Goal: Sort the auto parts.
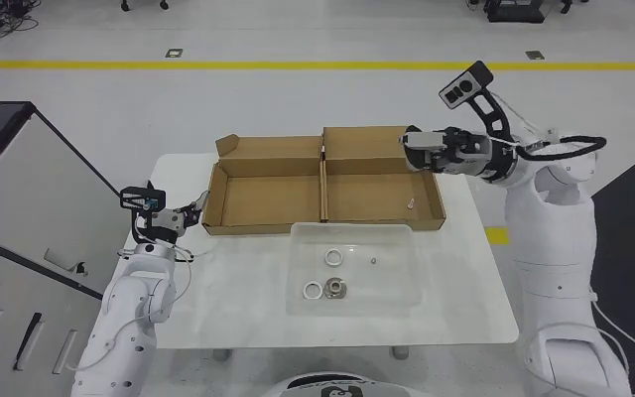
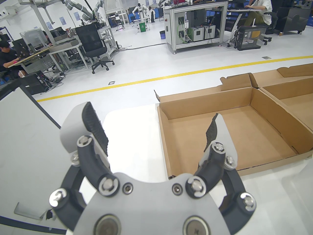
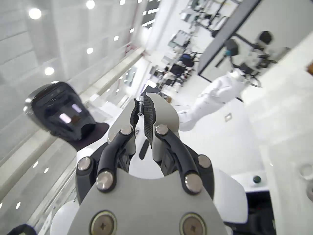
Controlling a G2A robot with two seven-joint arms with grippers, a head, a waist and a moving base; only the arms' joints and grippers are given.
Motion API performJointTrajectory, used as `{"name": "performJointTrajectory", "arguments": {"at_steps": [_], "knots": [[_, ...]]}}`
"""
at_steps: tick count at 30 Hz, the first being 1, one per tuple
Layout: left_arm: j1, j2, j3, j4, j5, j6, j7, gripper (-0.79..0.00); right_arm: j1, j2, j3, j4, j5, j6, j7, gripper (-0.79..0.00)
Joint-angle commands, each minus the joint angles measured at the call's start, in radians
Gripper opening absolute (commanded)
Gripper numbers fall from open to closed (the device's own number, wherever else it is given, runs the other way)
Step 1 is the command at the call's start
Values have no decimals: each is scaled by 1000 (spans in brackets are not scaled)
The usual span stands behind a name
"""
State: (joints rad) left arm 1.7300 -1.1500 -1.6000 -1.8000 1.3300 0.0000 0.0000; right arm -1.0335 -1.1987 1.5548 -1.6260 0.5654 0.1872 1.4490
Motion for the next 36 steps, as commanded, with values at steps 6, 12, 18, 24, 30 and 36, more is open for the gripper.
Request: {"name": "performJointTrajectory", "arguments": {"at_steps": [6, 12, 18, 24, 30, 36], "knots": [[0, 0, 0, 0, 0, 0, 0, 0, 108, 32, -69, 82, -340, 10, 59, -785], [0, 0, 0, 0, 0, 0, 0, 0, 249, 42, -236, 211, -667, -73, 84, -785], [0, 0, 0, 0, 0, 0, 0, 0, 348, 34, -391, 330, -868, -130, 74, -785], [0, 0, 0, 0, 0, 0, 0, 0, 410, 20, -538, 446, -1059, -172, 44, -785], [0, 0, 0, 0, 0, 0, 0, 0, 449, -8, -652, 577, -1139, -191, -19, -785], [0, 0, 0, 0, 0, 0, 0, 0, 468, -35, -733, 671, -1221, -179, -116, -785]]}}
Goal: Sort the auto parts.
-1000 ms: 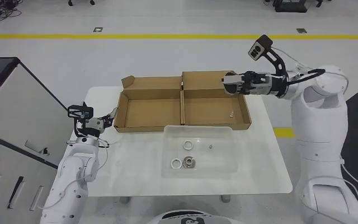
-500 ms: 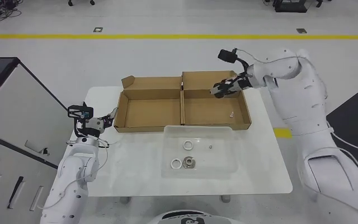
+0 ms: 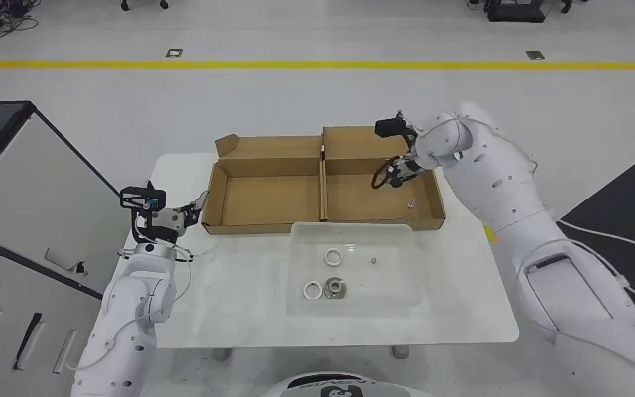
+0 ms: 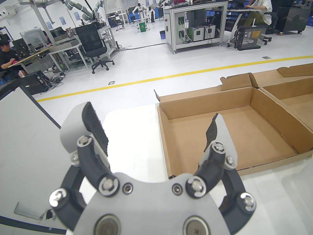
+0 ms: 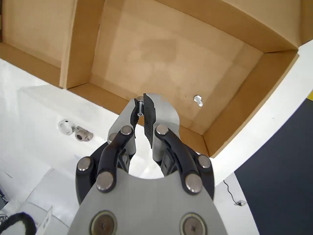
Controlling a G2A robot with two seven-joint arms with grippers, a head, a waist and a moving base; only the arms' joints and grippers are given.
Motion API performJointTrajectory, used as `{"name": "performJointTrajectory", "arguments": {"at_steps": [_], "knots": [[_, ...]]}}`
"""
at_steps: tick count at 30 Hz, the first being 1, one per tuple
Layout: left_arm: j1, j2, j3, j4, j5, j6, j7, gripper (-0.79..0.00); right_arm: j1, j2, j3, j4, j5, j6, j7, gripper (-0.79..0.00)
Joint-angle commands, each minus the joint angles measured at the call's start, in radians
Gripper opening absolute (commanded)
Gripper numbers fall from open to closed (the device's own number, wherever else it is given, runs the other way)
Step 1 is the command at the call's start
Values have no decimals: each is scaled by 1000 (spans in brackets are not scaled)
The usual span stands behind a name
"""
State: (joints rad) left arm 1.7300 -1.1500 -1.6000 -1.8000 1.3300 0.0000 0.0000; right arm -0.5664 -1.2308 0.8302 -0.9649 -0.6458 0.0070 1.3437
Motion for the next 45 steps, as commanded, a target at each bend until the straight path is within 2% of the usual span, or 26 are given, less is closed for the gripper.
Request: {"name": "performJointTrajectory", "arguments": {"at_steps": [1, 14, 27, 28, 29, 31, 33, 35, 37, 39, 40, 45], "knots": [[0, 0, 0, 0, 0, 0, 0, 0, 2, -7, -21, 24, -26, 4, -29, -785], [0, 0, 0, 0, 0, 0, 0, 0, 8, -73, -136, 204, -58, 14, -116, -785], [0, 0, 0, 0, 0, 0, 0, 0, 17, -116, -172, 331, -61, 1, -157, -785], [0, 0, 0, 0, 0, 0, 0, 0, 18, -118, -174, 338, -61, -1, -158, -760], [0, 0, 0, 0, 0, 0, 0, 0, 20, -120, -174, 343, -60, -2, -160, -653], [0, 0, 0, 0, 0, 0, 0, 0, 22, -124, -173, 355, -55, -5, -162, -517], [0, 0, 0, 0, 0, 0, 0, 0, 28, -128, -171, 362, -51, -7, -166, -425], [0, 0, 0, 0, 0, 0, 0, 0, 37, -130, -168, 366, -51, -12, -168, -231], [0, 0, 0, 0, 0, 0, 0, 0, 46, -131, -163, 370, -51, -15, -175, -182], [0, 0, 0, 0, 0, 0, 0, 0, 56, -131, -157, 370, -52, -21, -179, -22], [0, 0, 0, 0, 0, 0, 0, 0, 61, -130, -153, 368, -53, -23, -181, 0], [0, 0, 0, 0, 0, 0, 0, 0, 87, -116, -115, 333, -39, -56, -186, 0]]}}
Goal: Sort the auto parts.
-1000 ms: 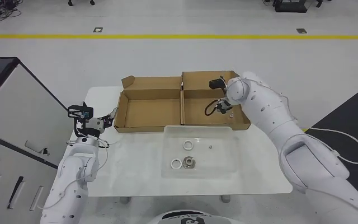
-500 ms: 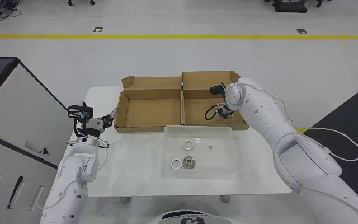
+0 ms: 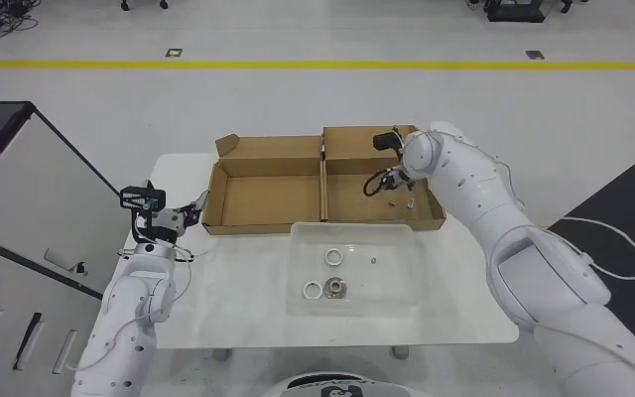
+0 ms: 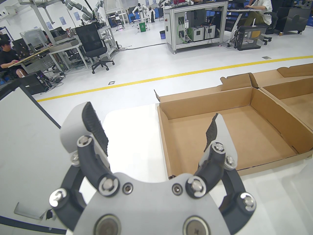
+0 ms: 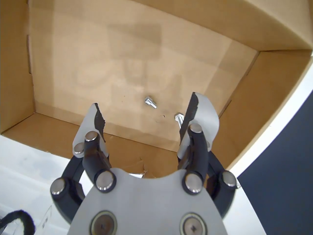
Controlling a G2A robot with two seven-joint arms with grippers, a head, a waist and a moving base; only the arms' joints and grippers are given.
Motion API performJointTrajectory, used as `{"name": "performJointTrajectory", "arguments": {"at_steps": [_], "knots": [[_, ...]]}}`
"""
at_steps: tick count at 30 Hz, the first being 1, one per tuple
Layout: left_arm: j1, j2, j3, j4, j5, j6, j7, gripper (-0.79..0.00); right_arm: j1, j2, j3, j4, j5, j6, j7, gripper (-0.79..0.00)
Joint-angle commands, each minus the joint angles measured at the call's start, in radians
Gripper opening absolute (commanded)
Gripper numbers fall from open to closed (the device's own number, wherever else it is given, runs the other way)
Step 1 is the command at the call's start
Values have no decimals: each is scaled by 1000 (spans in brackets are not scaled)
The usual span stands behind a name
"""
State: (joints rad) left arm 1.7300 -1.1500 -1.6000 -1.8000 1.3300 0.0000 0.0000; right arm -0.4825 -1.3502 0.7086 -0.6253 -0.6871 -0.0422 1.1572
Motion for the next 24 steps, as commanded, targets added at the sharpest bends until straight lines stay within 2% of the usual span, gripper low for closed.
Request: {"name": "performJointTrajectory", "arguments": {"at_steps": [1, 5, 10, 16, 21, 24], "knots": [[0, 0, 0, 0, 0, 0, 0, 0, 7, 8, 18, -20, 8, -16, 3, 0], [0, 0, 0, 0, 0, 0, 0, 0, 7, 36, 74, -99, 32, -51, 41, 0], [0, 0, 0, 0, 0, 0, 0, 0, -34, 87, 158, -286, 23, -71, 124, 0], [0, 0, 0, 0, 0, 0, 0, 0, -157, 152, 288, -611, 30, -67, 266, 0], [0, 0, 0, 0, 0, 0, 0, 0, -281, 186, 359, -868, 56, -36, 377, 0], [0, 0, 0, 0, 0, 0, 0, 0, -331, 197, 362, -944, 67, -23, 379, 0]]}}
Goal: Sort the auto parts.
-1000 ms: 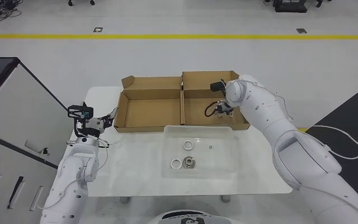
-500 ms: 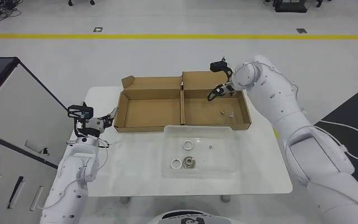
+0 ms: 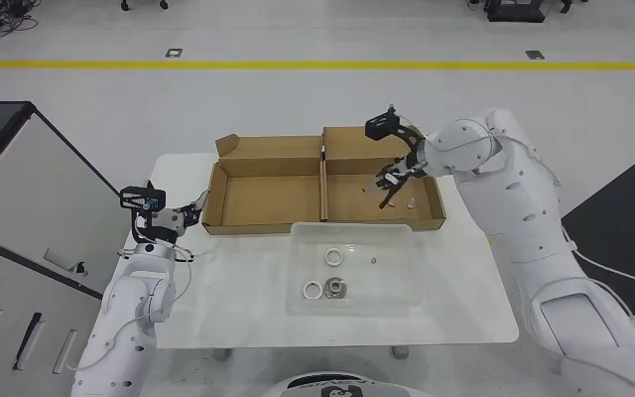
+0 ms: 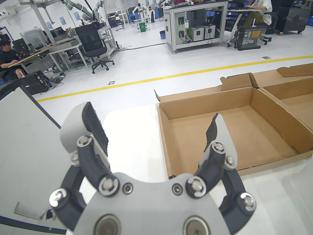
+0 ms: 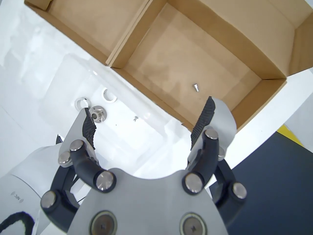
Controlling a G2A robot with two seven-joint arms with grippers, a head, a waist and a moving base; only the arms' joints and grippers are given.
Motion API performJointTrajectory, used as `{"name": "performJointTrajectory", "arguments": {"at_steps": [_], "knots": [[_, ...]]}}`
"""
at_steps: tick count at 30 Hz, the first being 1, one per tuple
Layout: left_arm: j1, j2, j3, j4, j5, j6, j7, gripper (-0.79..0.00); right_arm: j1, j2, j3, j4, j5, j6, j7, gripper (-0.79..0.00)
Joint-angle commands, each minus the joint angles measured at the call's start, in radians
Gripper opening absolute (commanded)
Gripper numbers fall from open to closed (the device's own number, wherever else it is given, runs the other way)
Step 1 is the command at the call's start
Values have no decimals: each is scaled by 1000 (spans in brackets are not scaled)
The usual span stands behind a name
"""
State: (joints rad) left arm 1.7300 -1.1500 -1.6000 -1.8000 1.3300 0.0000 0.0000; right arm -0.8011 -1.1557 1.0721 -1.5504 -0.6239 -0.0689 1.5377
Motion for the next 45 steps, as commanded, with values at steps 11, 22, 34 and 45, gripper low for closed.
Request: {"name": "performJointTrajectory", "arguments": {"at_steps": [11, 22, 34, 45], "knots": [[0, 0, 0, 0, 0, 0, 0, 0, -125, 40, -91, -153, 4, 61, -2, 0], [0, 0, 0, 0, 0, 0, 0, 0, -176, 93, -188, -203, -20, 86, -2, -62], [0, 0, 0, 0, 0, 0, 0, 0, -153, 136, -277, -185, 13, 92, -2, -151], [0, 0, 0, 0, 0, 0, 0, 0, -132, 155, -343, -151, 20, 103, -2, -336]]}}
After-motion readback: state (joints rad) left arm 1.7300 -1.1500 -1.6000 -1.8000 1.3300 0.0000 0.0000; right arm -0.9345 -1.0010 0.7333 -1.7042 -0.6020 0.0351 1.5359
